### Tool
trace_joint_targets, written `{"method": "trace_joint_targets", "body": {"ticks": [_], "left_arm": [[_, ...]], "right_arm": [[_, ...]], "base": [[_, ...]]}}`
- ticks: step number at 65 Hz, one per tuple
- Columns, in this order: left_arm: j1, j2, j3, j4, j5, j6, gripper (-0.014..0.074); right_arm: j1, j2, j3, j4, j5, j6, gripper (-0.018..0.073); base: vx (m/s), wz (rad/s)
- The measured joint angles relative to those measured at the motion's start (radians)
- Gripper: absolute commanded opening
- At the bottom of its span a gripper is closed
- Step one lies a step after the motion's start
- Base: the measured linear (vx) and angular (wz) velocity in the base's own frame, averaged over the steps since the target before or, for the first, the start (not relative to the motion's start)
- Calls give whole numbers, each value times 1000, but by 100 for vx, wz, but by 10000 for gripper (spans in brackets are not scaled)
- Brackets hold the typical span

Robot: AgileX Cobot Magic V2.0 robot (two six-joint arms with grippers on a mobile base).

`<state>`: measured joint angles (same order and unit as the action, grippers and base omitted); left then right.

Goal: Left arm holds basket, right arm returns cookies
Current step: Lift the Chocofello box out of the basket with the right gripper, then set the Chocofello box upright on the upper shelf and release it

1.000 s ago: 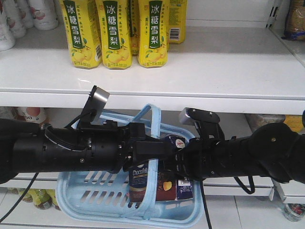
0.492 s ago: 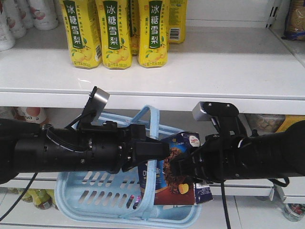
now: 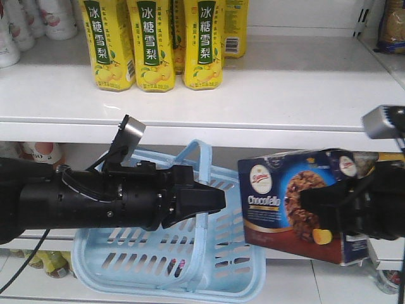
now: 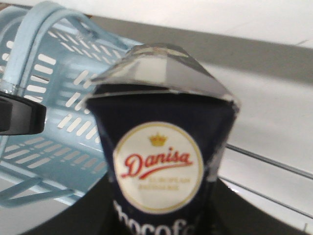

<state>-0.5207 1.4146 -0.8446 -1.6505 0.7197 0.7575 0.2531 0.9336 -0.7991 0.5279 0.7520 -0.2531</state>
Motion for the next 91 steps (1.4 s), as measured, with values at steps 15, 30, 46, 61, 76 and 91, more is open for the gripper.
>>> {"method": "trace_joint_targets", "body": {"ticks": [15,30,46,61,76,91], "left_arm": [[0,0,0,0,0,0,-3],[0,0,0,0,0,0,-3],[0,0,0,0,0,0,-3],[0,0,0,0,0,0,-3],[0,0,0,0,0,0,-3],[0,0,0,0,0,0,-3]], "right_arm": [[-75,-118,-104,-61,121,-33,137],[-75,-122,-295,-76,123,-35,140],[-75,-14,-374,-247,-42,23,140],[-96,139,-374,-427,-241,184,140],[-212,263,-374,-465,-356,289,141],[-226,345,-380,-466,-454,217,165]], "base": [[0,0],[0,0],[0,0],[0,0],[0,0],[0,0]]}}
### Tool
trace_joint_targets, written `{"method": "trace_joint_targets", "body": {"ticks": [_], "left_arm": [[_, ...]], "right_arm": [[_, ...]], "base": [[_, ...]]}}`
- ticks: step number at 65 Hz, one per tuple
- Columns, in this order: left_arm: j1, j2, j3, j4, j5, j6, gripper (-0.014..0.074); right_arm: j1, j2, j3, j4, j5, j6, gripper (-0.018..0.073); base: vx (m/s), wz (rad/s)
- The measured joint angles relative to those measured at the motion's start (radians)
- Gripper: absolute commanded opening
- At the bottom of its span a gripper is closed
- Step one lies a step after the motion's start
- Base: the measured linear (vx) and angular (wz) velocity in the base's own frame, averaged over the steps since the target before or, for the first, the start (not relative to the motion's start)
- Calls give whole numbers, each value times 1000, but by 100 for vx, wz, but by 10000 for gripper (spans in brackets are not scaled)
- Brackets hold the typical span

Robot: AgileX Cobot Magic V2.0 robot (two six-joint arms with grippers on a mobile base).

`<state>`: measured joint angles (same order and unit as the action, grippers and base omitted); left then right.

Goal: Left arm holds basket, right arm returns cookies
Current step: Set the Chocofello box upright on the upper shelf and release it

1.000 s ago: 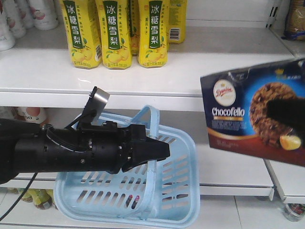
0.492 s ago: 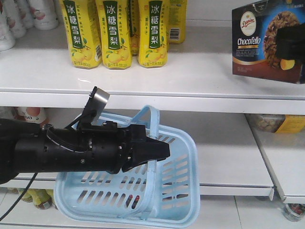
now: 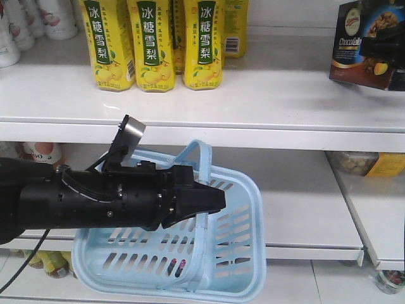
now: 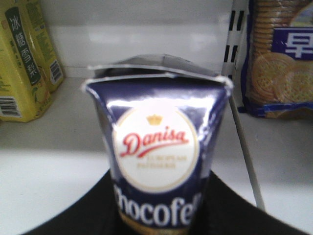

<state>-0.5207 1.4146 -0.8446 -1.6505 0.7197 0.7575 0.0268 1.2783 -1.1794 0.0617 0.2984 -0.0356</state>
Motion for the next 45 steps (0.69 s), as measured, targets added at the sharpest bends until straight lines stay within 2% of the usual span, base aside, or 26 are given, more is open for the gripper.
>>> {"method": "trace_joint_targets", "body": {"ticks": [13,32,45], "left_arm": [[0,0,0,0,0,0,-3],[0,0,0,0,0,0,-3],[0,0,0,0,0,0,-3]], "right_arm": [[0,83,0,0,-5,-47,271],[0,115,4,3,27,-59,547],[0,97,5,3,53,-59,585]], "base": [[0,0],[0,0],[0,0]]}}
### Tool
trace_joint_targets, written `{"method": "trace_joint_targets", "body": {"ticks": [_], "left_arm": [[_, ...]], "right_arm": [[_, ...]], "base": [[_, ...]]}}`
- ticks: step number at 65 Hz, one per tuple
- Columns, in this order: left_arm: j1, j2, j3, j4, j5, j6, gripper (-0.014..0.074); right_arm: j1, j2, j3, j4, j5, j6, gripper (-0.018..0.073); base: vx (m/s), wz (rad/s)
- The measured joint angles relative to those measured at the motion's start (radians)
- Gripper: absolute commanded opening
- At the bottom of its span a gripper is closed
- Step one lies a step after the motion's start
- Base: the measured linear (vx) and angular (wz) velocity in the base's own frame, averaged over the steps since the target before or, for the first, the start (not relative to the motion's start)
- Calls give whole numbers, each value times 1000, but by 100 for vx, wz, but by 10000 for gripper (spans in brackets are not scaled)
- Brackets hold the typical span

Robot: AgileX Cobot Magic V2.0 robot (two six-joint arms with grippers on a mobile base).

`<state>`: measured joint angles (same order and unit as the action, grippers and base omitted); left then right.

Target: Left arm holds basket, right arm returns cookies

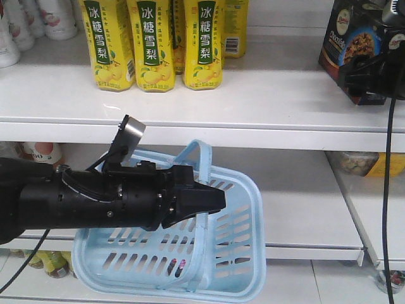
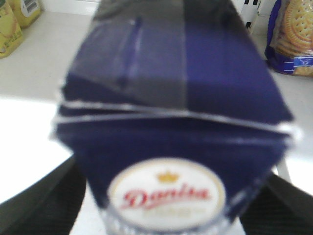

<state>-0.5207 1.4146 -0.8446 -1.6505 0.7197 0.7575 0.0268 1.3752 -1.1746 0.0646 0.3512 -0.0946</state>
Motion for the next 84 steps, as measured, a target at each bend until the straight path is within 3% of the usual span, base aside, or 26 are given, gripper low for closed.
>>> {"method": "trace_joint_targets", "body": {"ticks": [36,84], "left_arm": [[0,0,0,0,0,0,-3],[0,0,0,0,-1,0,-3]], "right_arm": [[0,-257,11,0,198,0,498],[0,-1068,669,-4,136,19,473]], "base": [[0,0],[0,0]]}}
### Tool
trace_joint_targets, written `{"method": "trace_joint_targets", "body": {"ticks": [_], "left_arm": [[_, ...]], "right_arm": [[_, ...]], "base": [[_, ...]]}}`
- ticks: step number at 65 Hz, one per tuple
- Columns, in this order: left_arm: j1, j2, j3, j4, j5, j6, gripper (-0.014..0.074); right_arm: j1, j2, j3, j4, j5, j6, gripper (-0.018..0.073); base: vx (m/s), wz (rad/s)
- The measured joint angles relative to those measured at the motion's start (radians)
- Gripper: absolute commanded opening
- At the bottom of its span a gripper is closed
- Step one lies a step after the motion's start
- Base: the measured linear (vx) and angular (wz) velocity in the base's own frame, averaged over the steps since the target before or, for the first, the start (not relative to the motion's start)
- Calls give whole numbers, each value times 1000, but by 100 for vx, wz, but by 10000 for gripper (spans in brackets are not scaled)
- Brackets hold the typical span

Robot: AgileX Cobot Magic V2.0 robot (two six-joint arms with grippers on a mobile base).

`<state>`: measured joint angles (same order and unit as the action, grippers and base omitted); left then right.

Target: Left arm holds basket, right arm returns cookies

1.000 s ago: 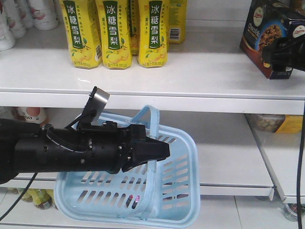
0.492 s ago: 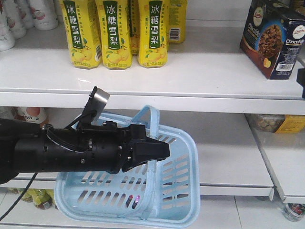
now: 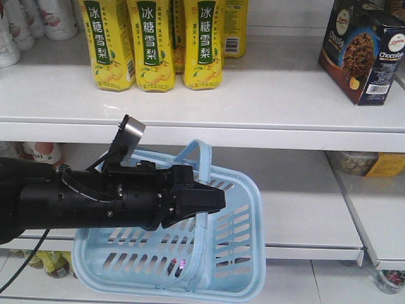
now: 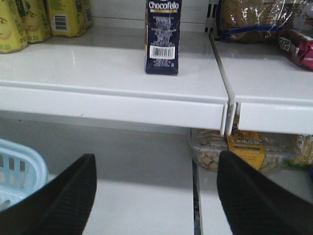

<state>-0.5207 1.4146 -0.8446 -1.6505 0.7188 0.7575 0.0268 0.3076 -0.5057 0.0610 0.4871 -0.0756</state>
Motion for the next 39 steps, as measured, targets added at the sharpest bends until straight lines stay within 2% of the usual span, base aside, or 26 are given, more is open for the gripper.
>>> {"method": "trace_joint_targets", "body": {"ticks": [9,19,30,39], "left_arm": [[0,0,0,0,0,0,-3],[0,0,0,0,0,0,-3],[0,0,0,0,0,0,-3],[0,0,0,0,0,0,-3]], "right_arm": [[0,-168,137,0,-8,0,473],[0,-298,270,1,-135,1,473],[0,-315,359,1,-183,7,473],[0,-315,367,1,-230,8,468]], "base": [[0,0],[0,0],[0,0],[0,0]]}}
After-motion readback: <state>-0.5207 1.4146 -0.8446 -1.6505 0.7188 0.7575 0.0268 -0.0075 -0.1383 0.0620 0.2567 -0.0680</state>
